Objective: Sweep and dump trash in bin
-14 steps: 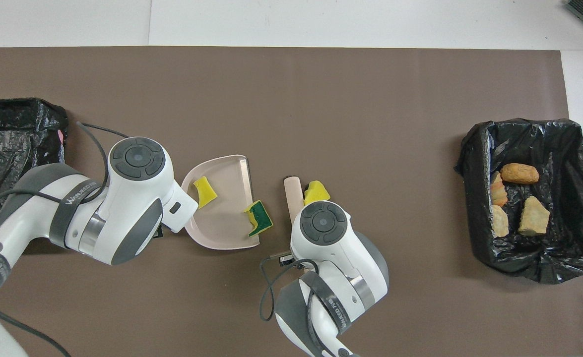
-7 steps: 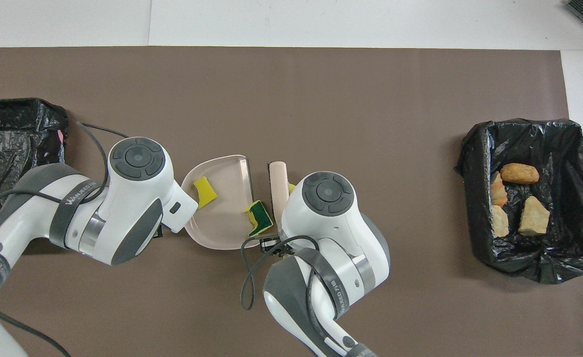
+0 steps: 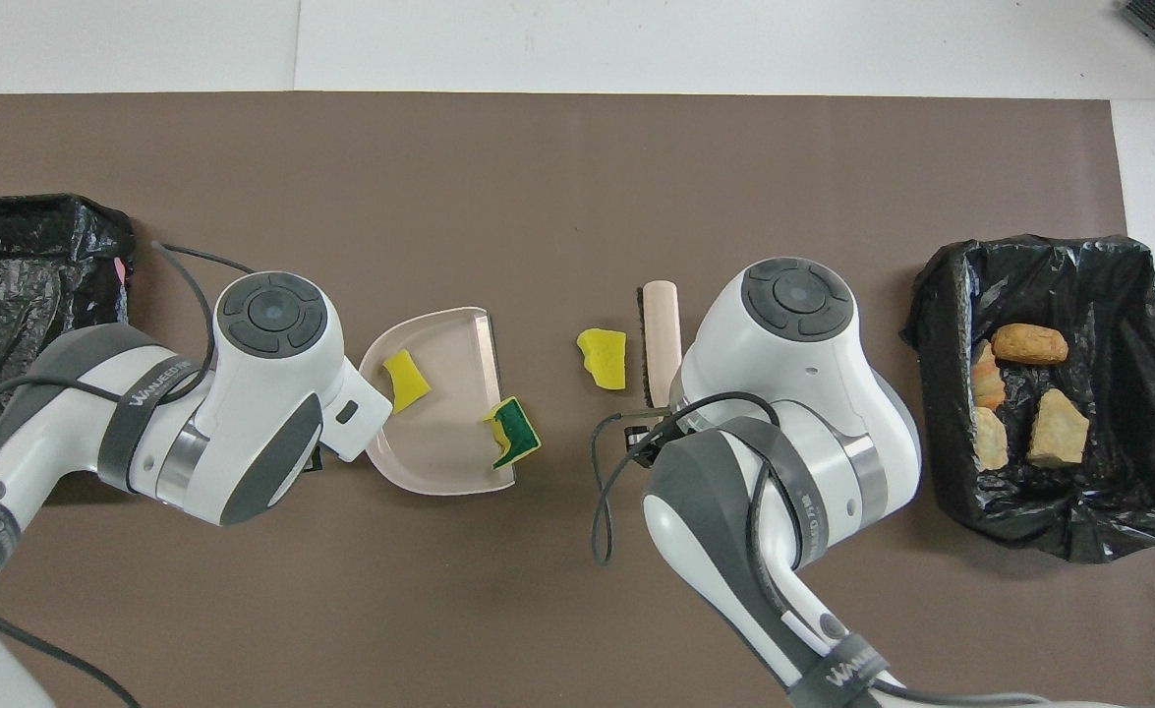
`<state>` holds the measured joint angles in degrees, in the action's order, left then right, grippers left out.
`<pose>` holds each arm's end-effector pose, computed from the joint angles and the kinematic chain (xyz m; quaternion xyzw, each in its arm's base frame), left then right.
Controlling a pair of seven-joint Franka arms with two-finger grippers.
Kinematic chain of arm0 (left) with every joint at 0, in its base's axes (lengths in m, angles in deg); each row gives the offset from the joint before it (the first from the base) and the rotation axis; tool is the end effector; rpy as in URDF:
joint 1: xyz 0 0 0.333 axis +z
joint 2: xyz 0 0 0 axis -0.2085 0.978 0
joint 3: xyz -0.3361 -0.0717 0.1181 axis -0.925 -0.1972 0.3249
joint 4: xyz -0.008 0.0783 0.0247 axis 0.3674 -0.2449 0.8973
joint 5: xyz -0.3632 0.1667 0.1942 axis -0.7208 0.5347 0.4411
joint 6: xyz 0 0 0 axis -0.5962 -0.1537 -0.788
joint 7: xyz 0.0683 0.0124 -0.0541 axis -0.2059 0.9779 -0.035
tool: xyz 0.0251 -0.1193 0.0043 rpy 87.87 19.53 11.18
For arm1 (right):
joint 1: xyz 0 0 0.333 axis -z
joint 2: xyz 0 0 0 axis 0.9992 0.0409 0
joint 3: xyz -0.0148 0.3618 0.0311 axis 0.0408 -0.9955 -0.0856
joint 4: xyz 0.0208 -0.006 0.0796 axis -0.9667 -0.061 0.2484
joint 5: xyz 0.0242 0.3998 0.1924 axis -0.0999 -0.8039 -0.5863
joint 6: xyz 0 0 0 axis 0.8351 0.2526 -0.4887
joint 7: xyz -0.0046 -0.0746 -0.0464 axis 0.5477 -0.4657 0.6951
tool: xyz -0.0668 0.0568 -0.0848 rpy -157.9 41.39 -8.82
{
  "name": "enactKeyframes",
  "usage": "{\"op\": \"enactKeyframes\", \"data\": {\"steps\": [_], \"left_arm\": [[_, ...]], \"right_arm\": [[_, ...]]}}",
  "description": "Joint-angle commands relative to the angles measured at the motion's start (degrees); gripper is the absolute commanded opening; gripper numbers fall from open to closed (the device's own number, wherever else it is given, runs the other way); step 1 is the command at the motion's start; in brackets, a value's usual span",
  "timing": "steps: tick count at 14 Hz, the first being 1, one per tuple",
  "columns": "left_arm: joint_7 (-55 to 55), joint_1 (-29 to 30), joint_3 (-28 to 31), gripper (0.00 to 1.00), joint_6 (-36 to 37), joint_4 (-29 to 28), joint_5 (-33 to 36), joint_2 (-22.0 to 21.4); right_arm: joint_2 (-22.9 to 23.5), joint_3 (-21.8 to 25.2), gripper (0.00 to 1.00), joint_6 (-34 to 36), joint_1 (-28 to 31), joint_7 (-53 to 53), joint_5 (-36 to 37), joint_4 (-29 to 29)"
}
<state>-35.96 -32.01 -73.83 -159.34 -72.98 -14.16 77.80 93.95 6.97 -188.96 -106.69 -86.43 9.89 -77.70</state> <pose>0.5492 -0.2036 0.3632 -0.7404 0.6527 0.1488 0.0604 0.5440 0.2862 0.4036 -0.9879 -0.0227 0.1511 0.0281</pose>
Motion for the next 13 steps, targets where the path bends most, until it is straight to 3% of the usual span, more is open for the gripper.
{"op": "enactKeyframes", "data": {"steps": [1,5,9,13], "left_arm": [[0.7,-0.9,0.6,0.0,-0.1,-1.6,-0.8,-1.8],[0.6,-0.9,0.6,0.0,-0.1,-1.6,-0.8,-1.8],[0.6,-0.9,0.6,0.0,-0.1,-1.6,-0.8,-1.8],[0.6,-0.9,0.6,0.0,-0.1,-1.6,-0.8,-1.8]], "right_arm": [[-4.4,-0.5,0.0,-0.2,3.6,4.6,3.2,-7.0],[-5.8,-0.5,0.0,-2.2,7.3,10.0,3.3,-10.7],[-5.6,-0.5,0.0,-3.5,7.4,10.3,3.9,-11.9],[-4.7,-0.7,0.0,-9.7,6.7,9.5,7.5,-16.1]]}}
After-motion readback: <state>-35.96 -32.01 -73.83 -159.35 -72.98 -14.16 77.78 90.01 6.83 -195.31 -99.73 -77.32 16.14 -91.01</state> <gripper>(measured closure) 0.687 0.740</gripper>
